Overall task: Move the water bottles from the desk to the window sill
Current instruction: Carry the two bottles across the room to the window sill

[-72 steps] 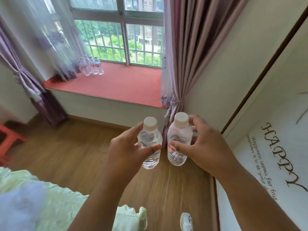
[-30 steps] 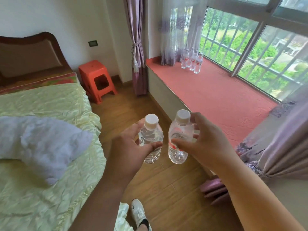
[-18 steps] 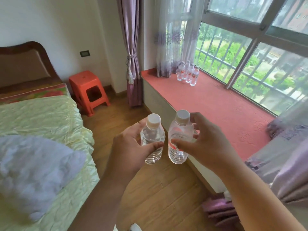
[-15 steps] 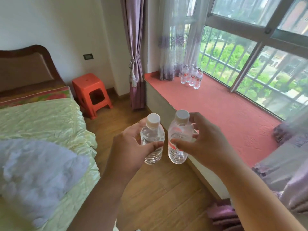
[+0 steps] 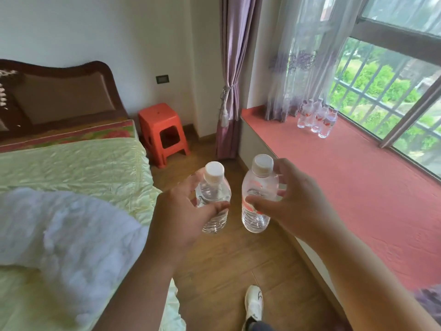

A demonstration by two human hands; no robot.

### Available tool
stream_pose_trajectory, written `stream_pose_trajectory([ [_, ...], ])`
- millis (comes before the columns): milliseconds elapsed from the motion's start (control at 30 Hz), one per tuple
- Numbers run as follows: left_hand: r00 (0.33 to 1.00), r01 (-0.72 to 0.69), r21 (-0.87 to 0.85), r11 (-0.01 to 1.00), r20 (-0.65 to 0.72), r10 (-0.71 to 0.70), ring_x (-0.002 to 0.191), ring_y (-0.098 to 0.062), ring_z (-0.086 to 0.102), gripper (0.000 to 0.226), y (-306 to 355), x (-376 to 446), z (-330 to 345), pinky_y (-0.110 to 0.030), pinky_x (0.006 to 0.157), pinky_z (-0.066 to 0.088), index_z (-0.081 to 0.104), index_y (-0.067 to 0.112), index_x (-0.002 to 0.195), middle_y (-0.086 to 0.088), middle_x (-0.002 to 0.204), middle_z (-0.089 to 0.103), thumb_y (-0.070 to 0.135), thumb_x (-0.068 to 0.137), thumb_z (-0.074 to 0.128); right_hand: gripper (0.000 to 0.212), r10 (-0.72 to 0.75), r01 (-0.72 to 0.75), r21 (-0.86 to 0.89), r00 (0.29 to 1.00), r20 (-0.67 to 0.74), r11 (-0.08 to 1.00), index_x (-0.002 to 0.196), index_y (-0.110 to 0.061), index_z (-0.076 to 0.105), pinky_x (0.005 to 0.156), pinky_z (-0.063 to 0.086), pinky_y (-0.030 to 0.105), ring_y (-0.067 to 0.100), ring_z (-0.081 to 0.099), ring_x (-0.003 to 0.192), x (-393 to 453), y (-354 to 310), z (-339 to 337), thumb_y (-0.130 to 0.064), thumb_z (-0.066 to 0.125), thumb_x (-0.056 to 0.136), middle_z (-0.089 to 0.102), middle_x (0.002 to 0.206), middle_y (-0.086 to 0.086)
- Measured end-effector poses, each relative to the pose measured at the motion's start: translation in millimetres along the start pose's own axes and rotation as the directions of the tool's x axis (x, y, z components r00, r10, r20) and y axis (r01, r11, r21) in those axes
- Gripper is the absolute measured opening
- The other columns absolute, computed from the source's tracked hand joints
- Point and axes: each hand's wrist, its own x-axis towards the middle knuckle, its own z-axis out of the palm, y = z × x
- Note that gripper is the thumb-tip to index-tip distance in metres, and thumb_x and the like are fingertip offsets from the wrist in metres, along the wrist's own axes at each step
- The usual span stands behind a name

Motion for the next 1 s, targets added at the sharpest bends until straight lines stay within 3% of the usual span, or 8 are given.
stream_pose_trajectory([
  [100, 0.998, 0.057, -0.009, 0.998, -0.02, -0.057, 0.105, -0.011, 0.069, 0.078, -10, 19, -2, -0.036, 0.093, 0.059, 0.061, 0.044, 0.136, 0.013, 0.118, 0.073, 0.049, 0.064, 0.093, 0.066, -0.024, 0.023, 0.004, 0.999, 0.03, 1.0, 0.12, -0.047, 0.05, 0.086, 0.057, 0.043, 0.01, 0.065, 0.101, 27, 2, 13, -0.057, 0.08, 0.062, 0.062, 0.113, -0.023],
  [167, 0.996, 0.081, 0.003, 0.997, -0.034, -0.081, 0.102, -0.01, 0.068, 0.078, -15, 34, -2, -0.04, 0.091, 0.06, 0.061, 0.047, 0.135, 0.014, 0.115, 0.073, 0.051, 0.064, 0.093, 0.066, -0.04, 0.039, 0.016, 0.998, 0.047, 0.999, 0.119, -0.049, 0.049, 0.086, 0.057, 0.043, 0.01, 0.066, 0.101, 49, 4, 21, -0.06, 0.078, 0.06, 0.062, 0.114, -0.024],
  [500, 0.983, 0.16, 0.027, 0.987, -0.1, -0.156, 0.102, -0.005, 0.065, 0.073, -22, 154, 19, -0.032, 0.092, 0.056, 0.063, 0.048, 0.13, 0.023, 0.107, 0.069, 0.048, 0.064, 0.093, 0.063, -0.101, 0.093, 0.071, 0.989, 0.109, 0.993, 0.117, -0.045, 0.051, 0.085, 0.056, 0.039, 0.009, 0.069, 0.097, 197, 26, 33, -0.05, 0.086, 0.065, 0.062, 0.108, -0.027],
  [633, 0.97, 0.187, 0.009, 0.982, -0.158, -0.184, 0.106, -0.004, 0.064, 0.079, -21, 206, 37, -0.037, 0.095, 0.056, 0.062, 0.045, 0.135, 0.02, 0.115, 0.071, 0.052, 0.063, 0.093, 0.064, -0.131, 0.121, 0.082, 0.984, 0.123, 0.989, 0.118, -0.045, 0.052, 0.084, 0.058, 0.04, 0.006, 0.069, 0.096, 257, 36, 28, -0.053, 0.083, 0.063, 0.065, 0.111, -0.024],
  [767, 0.971, 0.155, -0.004, 0.988, -0.184, -0.153, 0.103, -0.006, 0.066, 0.075, -16, 253, 57, -0.039, 0.092, 0.058, 0.063, 0.046, 0.132, 0.019, 0.108, 0.072, 0.052, 0.063, 0.093, 0.065, -0.146, 0.139, 0.063, 0.983, 0.114, 0.988, 0.122, -0.041, 0.053, 0.086, 0.057, 0.039, 0.008, 0.066, 0.098, 308, 47, 13, -0.045, 0.087, 0.066, 0.064, 0.111, -0.023],
  [933, 0.979, 0.109, 0.016, 0.994, -0.174, -0.105, 0.085, -0.003, 0.064, 0.067, -5, 304, 74, -0.025, 0.077, 0.054, 0.066, 0.049, 0.126, 0.019, 0.094, 0.072, 0.051, 0.064, 0.092, 0.061, -0.148, 0.144, 0.041, 0.985, 0.095, 0.989, 0.116, -0.046, 0.05, 0.084, 0.055, 0.034, 0.005, 0.064, 0.097, 357, 54, -3, -0.042, 0.088, 0.069, 0.059, 0.103, -0.031],
  [1000, 0.983, 0.099, 0.008, 0.995, -0.153, -0.097, 0.09, 0.001, 0.063, 0.067, -4, 325, 80, -0.02, 0.078, 0.05, 0.066, 0.047, 0.126, 0.023, 0.1, 0.072, 0.053, 0.064, 0.091, 0.062, -0.143, 0.141, 0.034, 0.985, 0.094, 0.989, 0.118, -0.046, 0.05, 0.084, 0.055, 0.033, 0.005, 0.064, 0.098, 376, 56, -4, -0.042, 0.088, 0.069, 0.057, 0.102, -0.033],
])
